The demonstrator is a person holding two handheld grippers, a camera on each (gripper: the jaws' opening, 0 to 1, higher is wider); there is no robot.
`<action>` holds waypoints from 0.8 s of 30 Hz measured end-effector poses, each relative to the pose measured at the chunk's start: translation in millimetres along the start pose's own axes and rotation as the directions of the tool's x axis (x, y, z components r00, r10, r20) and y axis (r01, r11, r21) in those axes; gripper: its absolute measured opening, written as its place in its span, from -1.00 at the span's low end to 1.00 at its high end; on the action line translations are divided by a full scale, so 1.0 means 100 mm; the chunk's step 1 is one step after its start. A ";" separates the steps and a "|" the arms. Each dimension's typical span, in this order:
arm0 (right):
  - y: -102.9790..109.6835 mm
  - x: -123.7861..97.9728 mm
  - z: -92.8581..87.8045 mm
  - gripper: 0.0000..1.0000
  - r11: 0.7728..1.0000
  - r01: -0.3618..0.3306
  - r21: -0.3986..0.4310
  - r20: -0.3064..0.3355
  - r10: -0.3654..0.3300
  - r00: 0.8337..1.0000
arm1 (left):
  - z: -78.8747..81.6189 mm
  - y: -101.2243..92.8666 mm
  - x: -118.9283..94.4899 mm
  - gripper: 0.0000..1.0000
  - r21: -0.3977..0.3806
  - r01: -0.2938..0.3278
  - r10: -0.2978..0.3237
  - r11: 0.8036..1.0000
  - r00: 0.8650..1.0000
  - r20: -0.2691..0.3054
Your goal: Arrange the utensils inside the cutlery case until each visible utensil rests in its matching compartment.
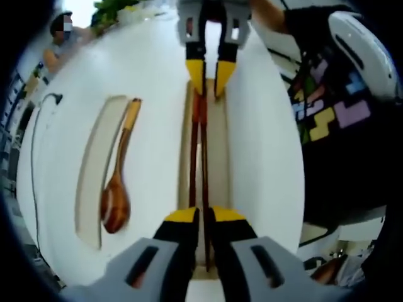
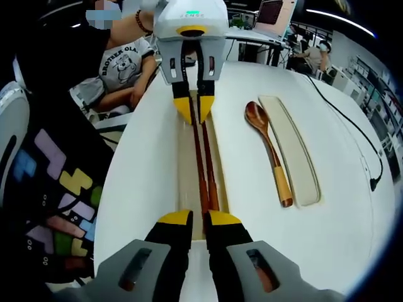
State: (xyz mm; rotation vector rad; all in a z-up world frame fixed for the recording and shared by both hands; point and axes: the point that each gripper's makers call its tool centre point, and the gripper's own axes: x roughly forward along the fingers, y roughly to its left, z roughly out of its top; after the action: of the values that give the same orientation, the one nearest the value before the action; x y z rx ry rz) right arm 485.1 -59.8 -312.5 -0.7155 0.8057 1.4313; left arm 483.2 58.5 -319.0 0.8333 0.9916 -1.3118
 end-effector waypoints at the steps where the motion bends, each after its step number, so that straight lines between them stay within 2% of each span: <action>1: 0.00 -0.01 0.01 -0.85 1.000 0.001 0.000 0.002 -0.001 1.000 | 0.02 0.00 -0.02 -0.77 -0.003 -0.003 0.003 1.000 1.000 0.011; 8: -0.04 -0.09 0.03 -0.86 1.000 0.019 0.004 0.020 -0.019 1.000 | 0.04 0.05 -0.17 -0.76 -0.022 -0.030 0.031 0.999 0.998 0.056; 18: -0.13 -0.16 0.12 -0.85 1.000 0.021 -0.020 0.041 -0.020 0.999 | 0.02 0.11 -0.24 -0.77 -0.057 -0.074 0.078 0.996 0.994 0.078; 19: -0.19 -0.20 0.13 -0.86 0.999 0.026 -0.019 0.046 -0.025 0.999 | 0.02 0.13 -0.25 -0.77 -0.069 -0.078 0.083 0.995 0.993 0.081; 21: -0.23 -0.24 0.15 -0.86 0.998 0.049 -0.042 0.040 -0.047 0.998 | 0.03 0.14 -0.26 -0.79 -0.185 -0.061 0.081 0.981 0.992 0.098; 24: -0.32 -0.32 0.20 -0.86 0.997 0.066 -0.032 0.062 -0.063 0.996 | 0.06 0.20 -0.30 -0.78 -0.223 -0.051 0.083 0.973 0.987 0.140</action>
State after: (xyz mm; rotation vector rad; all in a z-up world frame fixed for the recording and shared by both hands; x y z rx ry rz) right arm 519.2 -61.9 -276.5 -0.7140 0.7061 1.4050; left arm 504.3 66.5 -290.4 0.5871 0.9612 -1.1647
